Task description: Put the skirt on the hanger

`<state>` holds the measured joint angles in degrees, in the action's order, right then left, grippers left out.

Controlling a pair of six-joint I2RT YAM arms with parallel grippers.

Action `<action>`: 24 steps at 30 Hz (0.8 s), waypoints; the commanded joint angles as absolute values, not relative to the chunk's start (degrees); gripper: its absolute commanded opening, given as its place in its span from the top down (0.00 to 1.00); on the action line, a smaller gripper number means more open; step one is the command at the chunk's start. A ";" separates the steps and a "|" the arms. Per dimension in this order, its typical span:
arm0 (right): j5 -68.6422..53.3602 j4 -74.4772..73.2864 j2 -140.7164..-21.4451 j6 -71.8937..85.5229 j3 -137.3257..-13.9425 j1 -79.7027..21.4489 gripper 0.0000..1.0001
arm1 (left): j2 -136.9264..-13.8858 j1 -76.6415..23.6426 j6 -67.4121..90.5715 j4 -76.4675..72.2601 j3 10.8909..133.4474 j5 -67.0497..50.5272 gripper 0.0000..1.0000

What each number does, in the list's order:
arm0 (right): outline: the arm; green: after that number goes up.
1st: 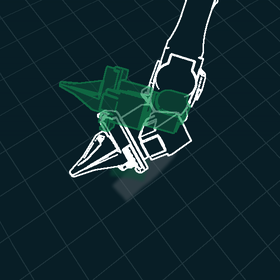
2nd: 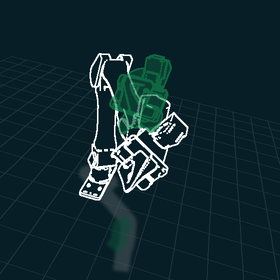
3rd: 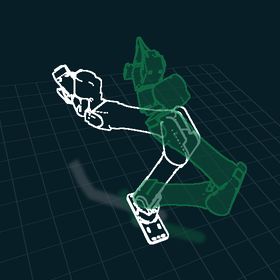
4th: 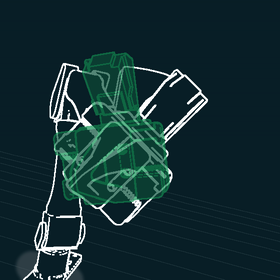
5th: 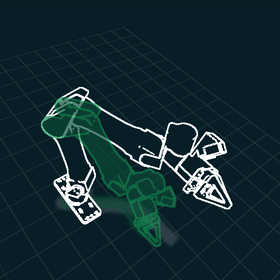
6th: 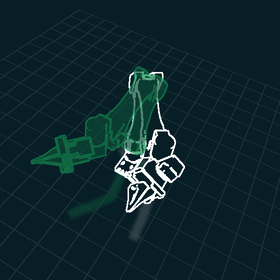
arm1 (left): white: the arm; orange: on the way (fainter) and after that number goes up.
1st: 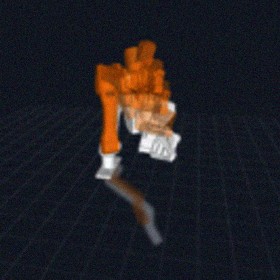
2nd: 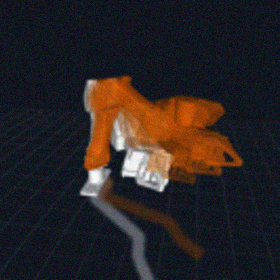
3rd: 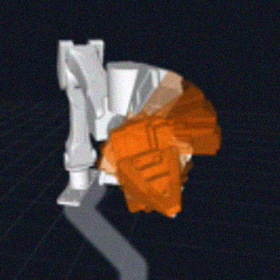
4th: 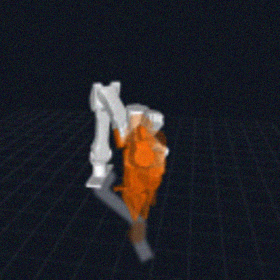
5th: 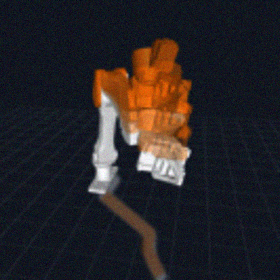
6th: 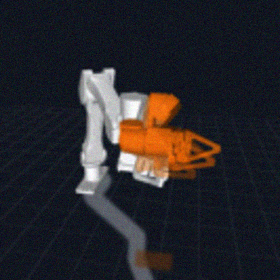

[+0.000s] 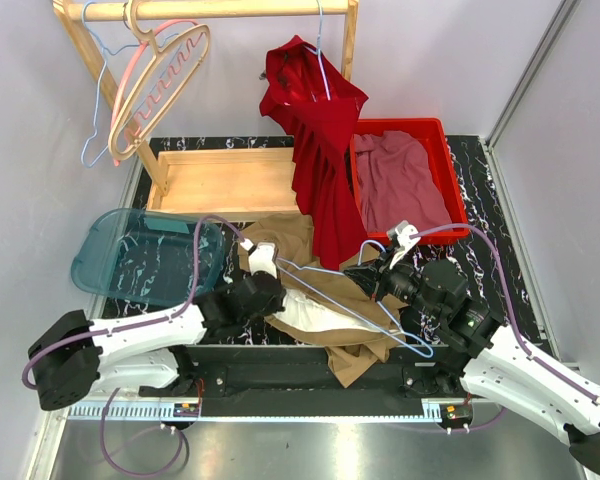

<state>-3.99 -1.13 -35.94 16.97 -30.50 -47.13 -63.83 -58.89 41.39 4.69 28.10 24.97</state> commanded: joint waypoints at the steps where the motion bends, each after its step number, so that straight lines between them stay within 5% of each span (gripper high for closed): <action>1: -3.78 1.41 -35.68 17.58 -30.76 -47.02 1.00 | -59.69 -58.97 38.33 5.01 28.56 20.41 1.00; 9: -4.39 -2.28 -34.63 15.82 -32.34 -47.02 1.00 | -50.37 -57.22 31.73 9.83 31.02 4.75 1.00; 14: -3.96 -4.39 -32.17 15.03 -32.96 -47.11 1.00 | -43.25 -45.02 33.83 8.54 29.54 -4.62 1.00; 24: -6.50 -6.06 -28.21 15.03 -33.40 -47.02 1.00 | -46.05 -36.65 38.67 8.88 30.06 -1.41 1.00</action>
<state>-4.21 -6.00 -29.04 15.70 -30.63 -47.13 -45.04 -38.04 36.67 10.94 28.45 -0.73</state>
